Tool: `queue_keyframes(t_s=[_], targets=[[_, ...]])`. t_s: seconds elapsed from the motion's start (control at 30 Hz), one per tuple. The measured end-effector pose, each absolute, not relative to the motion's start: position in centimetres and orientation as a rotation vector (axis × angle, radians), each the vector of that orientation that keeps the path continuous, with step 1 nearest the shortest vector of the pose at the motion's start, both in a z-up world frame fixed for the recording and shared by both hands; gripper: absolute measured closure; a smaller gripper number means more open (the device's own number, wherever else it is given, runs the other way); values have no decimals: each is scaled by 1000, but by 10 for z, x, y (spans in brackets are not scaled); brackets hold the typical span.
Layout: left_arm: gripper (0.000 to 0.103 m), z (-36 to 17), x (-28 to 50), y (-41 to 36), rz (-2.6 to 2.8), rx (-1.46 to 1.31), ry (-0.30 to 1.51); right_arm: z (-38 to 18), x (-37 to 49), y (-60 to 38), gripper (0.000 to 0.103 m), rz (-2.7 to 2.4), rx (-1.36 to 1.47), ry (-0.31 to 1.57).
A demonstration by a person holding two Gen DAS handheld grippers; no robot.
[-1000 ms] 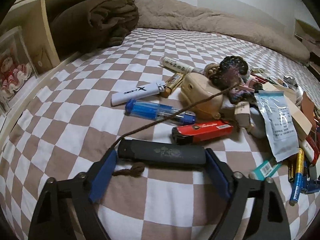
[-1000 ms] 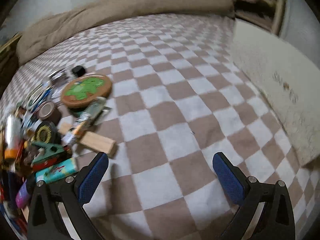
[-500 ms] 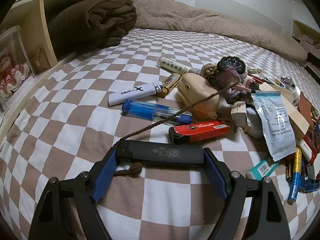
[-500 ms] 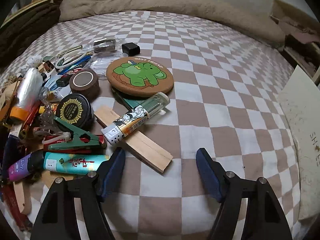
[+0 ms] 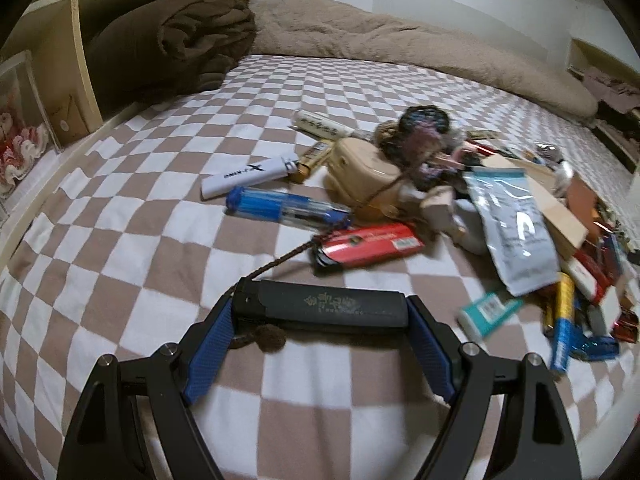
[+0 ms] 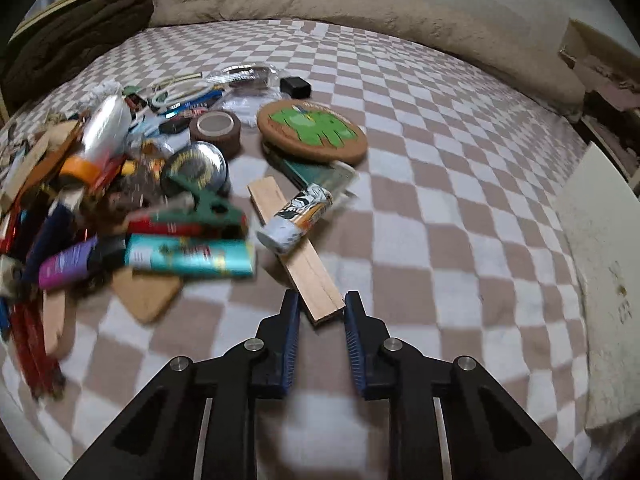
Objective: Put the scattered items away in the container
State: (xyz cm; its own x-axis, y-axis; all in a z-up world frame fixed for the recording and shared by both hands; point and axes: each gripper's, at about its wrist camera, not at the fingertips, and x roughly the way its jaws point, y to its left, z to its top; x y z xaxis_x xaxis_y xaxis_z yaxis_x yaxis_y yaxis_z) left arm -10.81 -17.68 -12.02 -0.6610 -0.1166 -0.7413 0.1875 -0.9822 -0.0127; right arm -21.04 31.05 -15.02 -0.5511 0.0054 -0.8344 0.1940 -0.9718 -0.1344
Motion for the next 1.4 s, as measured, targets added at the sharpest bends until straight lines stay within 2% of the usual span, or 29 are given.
queue_keyframes(t_s=[0.17, 0.47, 0.6, 0.67, 0.7, 0.73, 0.77, 0.8, 0.87, 0.9, 0.97, 1.03, 1.07, 1.2, 1.3, 1.4], targets=[[20, -116, -91, -171, -2734, 1214, 174, -143, -177, 325, 84, -2636, 1458, 294], [20, -107, -58, -166, -2807, 1291, 277, -131, -131, 330, 84, -2620, 1417, 230], [20, -107, -47, -160, -2808, 1352, 242, -124, -126, 333, 84, -2655, 1374, 196], [20, -107, -42, -157, -2813, 1374, 203, -122, -132, 335, 81, -2680, 1342, 187], [20, -108, -40, -156, -2814, 1382, 183, -122, -139, 333, 59, -2689, 1327, 182], [20, -108, -38, -154, -2815, 1389, 166, -121, -145, 332, 19, -2698, 1313, 176], [20, -108, -36, -154, -2818, 1395, 154, -119, -140, 333, 5, -2707, 1305, 174], [20, -108, -34, -153, -2820, 1401, 150, -117, -138, 332, 1, -2714, 1294, 178], [20, -108, -30, -151, -2830, 1415, 149, -118, -145, 326, 1, -2701, 1299, 206], [20, -107, -28, -151, -2836, 1421, 152, -120, -151, 323, 2, -2695, 1312, 228], [20, -106, -25, -148, -2852, 1433, 156, -126, -162, 317, 10, -2678, 1354, 264], [20, -106, -23, -146, -2861, 1441, 162, -134, -175, 317, 52, -2682, 1395, 293], [20, -106, -23, -146, -2862, 1443, 165, -138, -180, 316, 57, -2677, 1415, 295], [20, -106, -22, -142, -2859, 1449, 167, -152, -193, 317, 59, -2660, 1437, 249], [20, -105, -27, -140, -2855, 1455, 163, -150, -191, 310, 80, -2645, 1417, 283], [20, -107, -33, -136, -2848, 1455, 126, -149, -180, 295, 84, -2615, 1400, 409]])
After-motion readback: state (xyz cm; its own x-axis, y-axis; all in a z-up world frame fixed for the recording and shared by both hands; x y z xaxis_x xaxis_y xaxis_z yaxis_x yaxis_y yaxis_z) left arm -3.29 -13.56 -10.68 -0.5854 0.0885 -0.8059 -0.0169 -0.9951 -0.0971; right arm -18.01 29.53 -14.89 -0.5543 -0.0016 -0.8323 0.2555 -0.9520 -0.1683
